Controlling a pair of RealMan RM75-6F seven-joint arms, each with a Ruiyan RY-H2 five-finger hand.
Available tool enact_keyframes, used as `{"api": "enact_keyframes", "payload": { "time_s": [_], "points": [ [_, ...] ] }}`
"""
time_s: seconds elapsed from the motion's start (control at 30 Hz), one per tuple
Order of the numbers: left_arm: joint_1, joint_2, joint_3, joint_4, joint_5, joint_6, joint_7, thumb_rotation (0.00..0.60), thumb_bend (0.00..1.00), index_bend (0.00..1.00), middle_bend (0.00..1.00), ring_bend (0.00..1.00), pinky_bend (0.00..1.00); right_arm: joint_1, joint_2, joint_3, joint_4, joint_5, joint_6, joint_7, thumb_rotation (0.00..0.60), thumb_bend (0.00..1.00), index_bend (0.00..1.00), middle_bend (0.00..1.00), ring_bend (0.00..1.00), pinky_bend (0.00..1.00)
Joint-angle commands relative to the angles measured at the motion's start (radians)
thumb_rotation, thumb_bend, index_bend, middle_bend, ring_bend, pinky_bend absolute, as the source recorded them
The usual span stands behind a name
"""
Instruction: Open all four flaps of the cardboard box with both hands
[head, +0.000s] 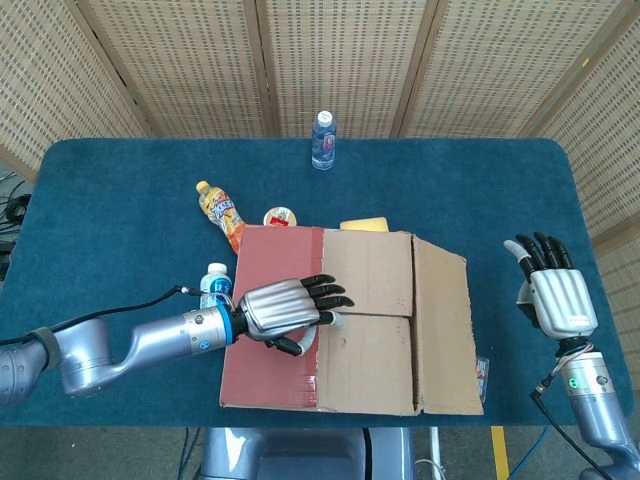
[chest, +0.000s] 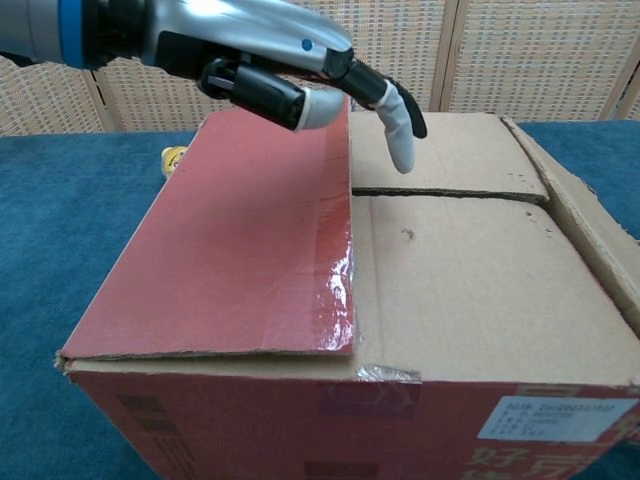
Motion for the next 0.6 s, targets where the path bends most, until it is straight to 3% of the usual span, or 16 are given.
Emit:
{"api": "enact_keyframes", "payload": {
  "time_s": [0.03, 0.6],
  "points": [
    [-0.024, -0.026, -0.002, 0.017, -0.027, -0.023, 0.028, 0.105, 0.86, 0.25, 0.11, 0.04, 0.02, -0.002, 0.0, 0.003, 0.003, 0.001, -0.002, 0.003, 0.6, 1.0, 0.14, 0.12, 0.0, 0.06],
    [-0.038, -0.033, 0.018, 0.015, -0.15, -0.044, 0.187, 0.104, 0.85, 0.42, 0.3, 0.18, 0.02, -0.017, -0.004, 0.008, 0.016, -0.008, -0.001, 0.023, 0.6, 1.0, 0.14, 0.12, 0.0, 0.06]
  ]
}}
